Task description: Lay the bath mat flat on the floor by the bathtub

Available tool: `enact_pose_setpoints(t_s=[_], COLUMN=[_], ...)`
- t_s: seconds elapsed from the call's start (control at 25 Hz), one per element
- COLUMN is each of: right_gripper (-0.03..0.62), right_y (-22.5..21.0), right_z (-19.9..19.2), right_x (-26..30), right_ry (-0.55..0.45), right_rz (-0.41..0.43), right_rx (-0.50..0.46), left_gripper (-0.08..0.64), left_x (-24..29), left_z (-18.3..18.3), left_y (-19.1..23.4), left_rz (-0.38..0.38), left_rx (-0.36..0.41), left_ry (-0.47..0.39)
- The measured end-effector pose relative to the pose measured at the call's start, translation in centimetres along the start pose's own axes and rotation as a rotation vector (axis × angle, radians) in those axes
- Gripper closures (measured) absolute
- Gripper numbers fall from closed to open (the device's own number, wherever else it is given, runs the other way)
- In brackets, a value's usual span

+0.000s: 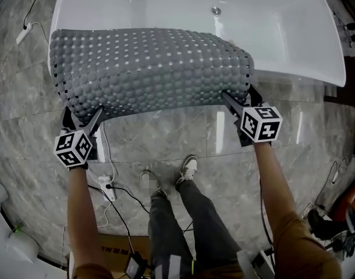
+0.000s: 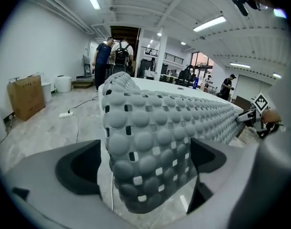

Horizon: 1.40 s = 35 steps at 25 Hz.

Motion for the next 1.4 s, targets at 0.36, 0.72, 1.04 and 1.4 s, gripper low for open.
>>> enact_pose_setpoints(t_s=[0.36,0.72,1.04,1.4], right_gripper=[0.172,0.172,0.205,0.429], right_y=[-0.4,-0.2,0.1,1.8], right_z=[-1.0,-0.5,-0.7,0.4], right_x=[0.7,2.2,2.0,-0.2], right_ry=[0.026,0.047,0.039,-0.004], right_rz=[0.001,0.099,0.098,0.111], right_rx=[-0.091,-0.073,-0.082,-0.172], left_gripper=[-0.011,-0.020,0.108,0.232], left_x=[0.2,1.9,1.8,0.0], left_z=[-0.7,-1.5,-0.8,0.9], left_y=[0.2,-0.1,-1.7,-4.5], left_rz=[-0.043,-0.115,-0.103,-0.104], left_rx=[-0.045,-0.032,-0.087,0.002], left_ry=[-0.031,0.057,0.001,0.007])
Point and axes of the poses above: the fingertips, and each gripper's own axes: x forward along the fingers, y to its left, z out of its top, the point moved 10 cm from there along -x, backward along the fingers, and after that the axes turned 12 degrees about -z, right-handed, at the moved point
